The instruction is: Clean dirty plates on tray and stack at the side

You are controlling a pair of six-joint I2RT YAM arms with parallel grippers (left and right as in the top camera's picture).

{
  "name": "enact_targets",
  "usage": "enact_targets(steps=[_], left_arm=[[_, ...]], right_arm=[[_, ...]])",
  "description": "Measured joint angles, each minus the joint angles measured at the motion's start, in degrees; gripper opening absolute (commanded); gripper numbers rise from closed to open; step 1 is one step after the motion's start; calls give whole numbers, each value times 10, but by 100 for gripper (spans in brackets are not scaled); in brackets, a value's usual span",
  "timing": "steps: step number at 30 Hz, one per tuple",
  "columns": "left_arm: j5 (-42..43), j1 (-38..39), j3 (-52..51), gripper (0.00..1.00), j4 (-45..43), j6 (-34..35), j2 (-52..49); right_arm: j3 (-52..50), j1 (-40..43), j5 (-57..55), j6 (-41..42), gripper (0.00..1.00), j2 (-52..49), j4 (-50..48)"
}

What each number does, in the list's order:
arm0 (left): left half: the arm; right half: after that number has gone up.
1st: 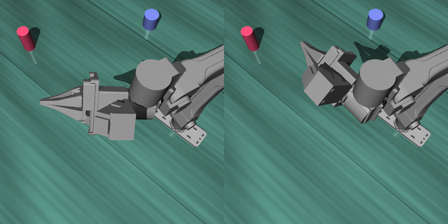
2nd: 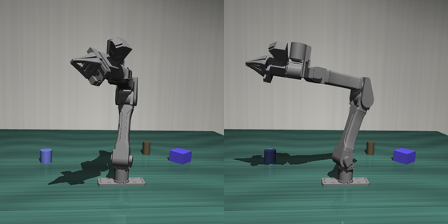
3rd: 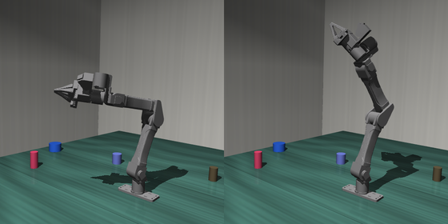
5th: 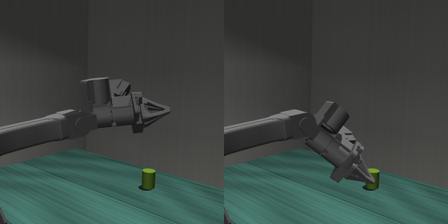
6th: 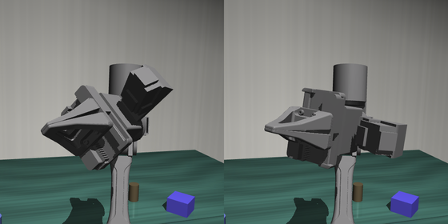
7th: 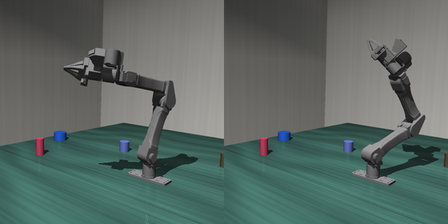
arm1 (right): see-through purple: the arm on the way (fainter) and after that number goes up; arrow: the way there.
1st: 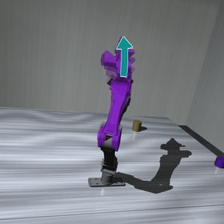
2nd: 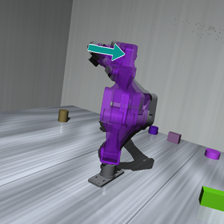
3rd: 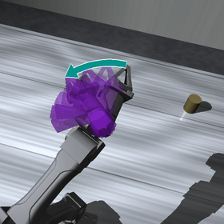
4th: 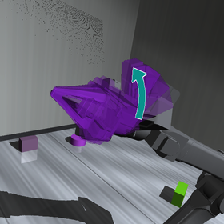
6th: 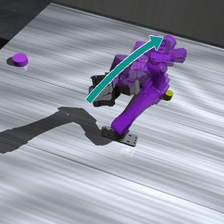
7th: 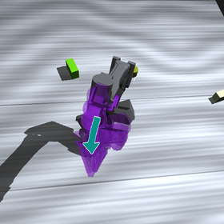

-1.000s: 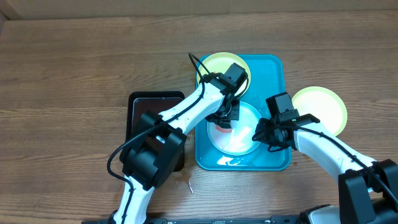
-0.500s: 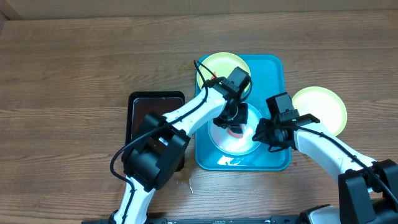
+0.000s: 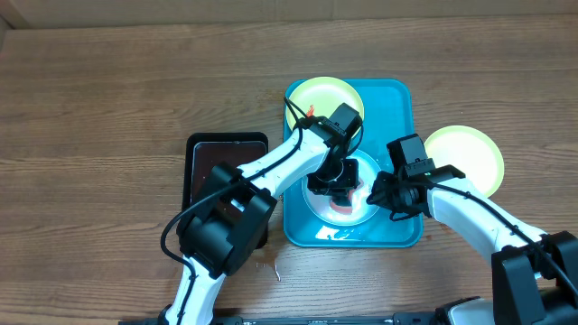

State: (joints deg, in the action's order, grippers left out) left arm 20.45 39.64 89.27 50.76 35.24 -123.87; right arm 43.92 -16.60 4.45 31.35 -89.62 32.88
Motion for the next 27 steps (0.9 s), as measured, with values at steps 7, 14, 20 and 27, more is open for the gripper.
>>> enact_targets(steps=[7, 14, 20, 27], left_arm=[[-104, -19, 25, 4, 90, 13, 0], [-175, -40, 58, 4, 137, 12, 0], [-177, -52, 103, 4, 188, -8, 20], [-210, -115, 108, 4, 268, -29, 162]], right_arm=[[0, 0, 0, 0, 4, 0, 0], [0, 0, 0, 0, 4, 0, 0], [0, 0, 0, -1, 4, 0, 0], [0, 0, 1, -31, 4, 0, 0]])
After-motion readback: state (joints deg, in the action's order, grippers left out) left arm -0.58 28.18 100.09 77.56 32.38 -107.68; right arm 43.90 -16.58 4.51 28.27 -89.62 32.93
